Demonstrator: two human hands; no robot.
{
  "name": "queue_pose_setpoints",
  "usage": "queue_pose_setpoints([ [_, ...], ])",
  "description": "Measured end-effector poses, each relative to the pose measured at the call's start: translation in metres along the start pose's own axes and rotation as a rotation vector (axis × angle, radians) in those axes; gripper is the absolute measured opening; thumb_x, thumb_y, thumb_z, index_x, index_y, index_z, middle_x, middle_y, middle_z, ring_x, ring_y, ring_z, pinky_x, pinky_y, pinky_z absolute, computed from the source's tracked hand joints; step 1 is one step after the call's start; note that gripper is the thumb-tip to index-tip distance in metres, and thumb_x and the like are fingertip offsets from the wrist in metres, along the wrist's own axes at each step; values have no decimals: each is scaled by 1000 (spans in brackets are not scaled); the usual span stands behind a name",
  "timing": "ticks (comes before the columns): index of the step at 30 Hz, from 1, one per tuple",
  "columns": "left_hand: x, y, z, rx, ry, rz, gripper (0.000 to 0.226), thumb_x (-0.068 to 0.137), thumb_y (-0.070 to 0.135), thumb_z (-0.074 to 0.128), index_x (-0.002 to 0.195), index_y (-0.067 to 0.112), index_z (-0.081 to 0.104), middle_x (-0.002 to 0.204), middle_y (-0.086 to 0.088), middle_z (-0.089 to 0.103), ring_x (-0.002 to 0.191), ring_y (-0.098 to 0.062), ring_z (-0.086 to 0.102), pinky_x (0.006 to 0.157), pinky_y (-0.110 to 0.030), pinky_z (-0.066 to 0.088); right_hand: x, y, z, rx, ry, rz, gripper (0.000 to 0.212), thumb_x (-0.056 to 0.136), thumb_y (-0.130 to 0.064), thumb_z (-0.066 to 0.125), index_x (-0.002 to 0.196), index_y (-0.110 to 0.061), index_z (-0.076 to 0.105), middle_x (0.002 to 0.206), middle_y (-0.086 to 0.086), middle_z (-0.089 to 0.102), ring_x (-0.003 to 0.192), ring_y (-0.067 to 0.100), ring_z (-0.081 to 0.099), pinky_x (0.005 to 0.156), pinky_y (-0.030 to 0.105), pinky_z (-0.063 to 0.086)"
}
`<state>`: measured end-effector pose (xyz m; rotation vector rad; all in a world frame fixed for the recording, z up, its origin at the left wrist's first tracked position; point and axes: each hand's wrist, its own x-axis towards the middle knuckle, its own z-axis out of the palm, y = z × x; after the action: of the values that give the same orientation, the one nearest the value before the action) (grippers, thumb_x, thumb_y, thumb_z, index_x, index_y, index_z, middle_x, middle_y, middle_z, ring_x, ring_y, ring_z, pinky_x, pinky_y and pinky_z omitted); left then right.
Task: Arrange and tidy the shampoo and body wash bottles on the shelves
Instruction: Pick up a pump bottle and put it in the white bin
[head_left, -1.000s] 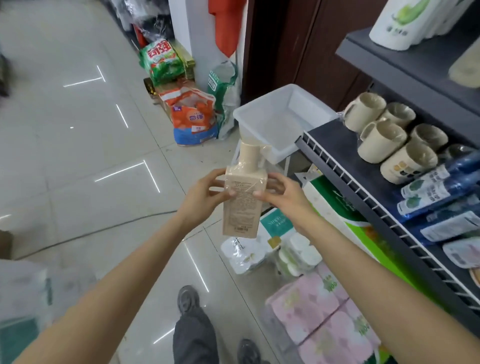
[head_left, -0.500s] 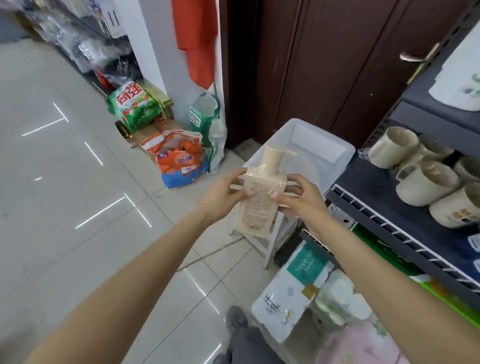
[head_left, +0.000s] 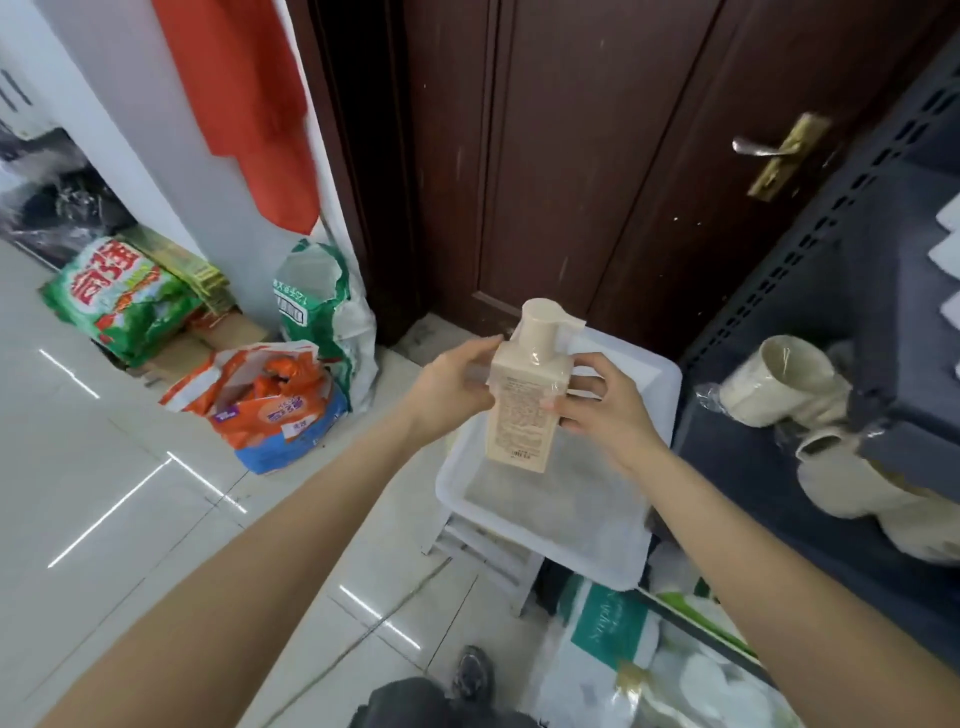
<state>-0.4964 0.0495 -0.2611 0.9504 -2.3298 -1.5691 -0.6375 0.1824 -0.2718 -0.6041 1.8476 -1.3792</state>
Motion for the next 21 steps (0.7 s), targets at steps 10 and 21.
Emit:
queue_pose_setpoints([
  [10, 127, -13, 0, 63, -212, 22, 57, 79, 6, 57, 133, 25, 51, 130, 2, 58, 121, -24, 52, 103, -47, 41, 93, 12, -9, -28, 214, 90, 43, 77, 3, 72, 108, -20, 53, 114, 8, 63, 106, 24, 61, 85, 39, 55],
  [21, 193, -38, 29, 14, -370, -102, 64, 76, -12, 34, 129, 20, 52, 123, 0, 58, 117, -24, 53, 104, -39, 42, 153, 60, -7, -106, 393, 229, 52, 80, 3, 69, 127, -12, 51, 114, 5, 57, 98, 19, 57, 70, 18, 48],
])
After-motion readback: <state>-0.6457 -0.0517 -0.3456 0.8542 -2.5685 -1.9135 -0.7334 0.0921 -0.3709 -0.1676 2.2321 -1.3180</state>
